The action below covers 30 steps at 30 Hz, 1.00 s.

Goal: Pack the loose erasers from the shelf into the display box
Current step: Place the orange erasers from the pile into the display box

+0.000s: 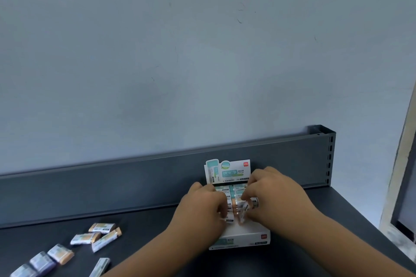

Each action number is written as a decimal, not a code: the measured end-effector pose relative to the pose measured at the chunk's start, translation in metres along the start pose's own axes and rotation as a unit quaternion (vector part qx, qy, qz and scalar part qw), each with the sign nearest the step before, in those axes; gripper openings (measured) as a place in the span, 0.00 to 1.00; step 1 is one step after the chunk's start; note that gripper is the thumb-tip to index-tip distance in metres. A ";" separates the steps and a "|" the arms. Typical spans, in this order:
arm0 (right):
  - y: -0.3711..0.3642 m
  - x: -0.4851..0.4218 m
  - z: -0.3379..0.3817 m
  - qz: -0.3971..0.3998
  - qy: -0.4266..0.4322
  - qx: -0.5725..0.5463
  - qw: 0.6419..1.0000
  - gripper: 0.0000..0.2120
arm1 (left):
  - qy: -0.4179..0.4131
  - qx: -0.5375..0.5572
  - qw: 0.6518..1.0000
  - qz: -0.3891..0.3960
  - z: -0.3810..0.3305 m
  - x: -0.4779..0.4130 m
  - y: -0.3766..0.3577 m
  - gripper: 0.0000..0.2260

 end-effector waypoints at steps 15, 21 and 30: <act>-0.010 -0.001 0.006 0.017 -0.015 0.114 0.993 0.12 | -0.022 -0.069 0.996 0.051 -0.001 -0.006 0.001 0.10; -0.012 -0.002 0.011 0.030 -0.028 0.115 0.993 0.11 | -0.019 -0.063 0.997 0.049 -0.005 -0.009 0.000 0.08; -0.016 -0.002 0.016 0.049 -0.026 0.119 0.991 0.12 | 0.000 -0.066 0.995 0.068 -0.006 -0.010 -0.006 0.09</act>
Point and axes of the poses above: each hand's wrist, its own x-axis away from the middle knuckle, its own y-axis out of the back of the hand, z = x × y, the point moved 2 cm from there along -x, towards the middle knuckle, and after that the axes turned 3 degrees about y, right-handed, at the moved point
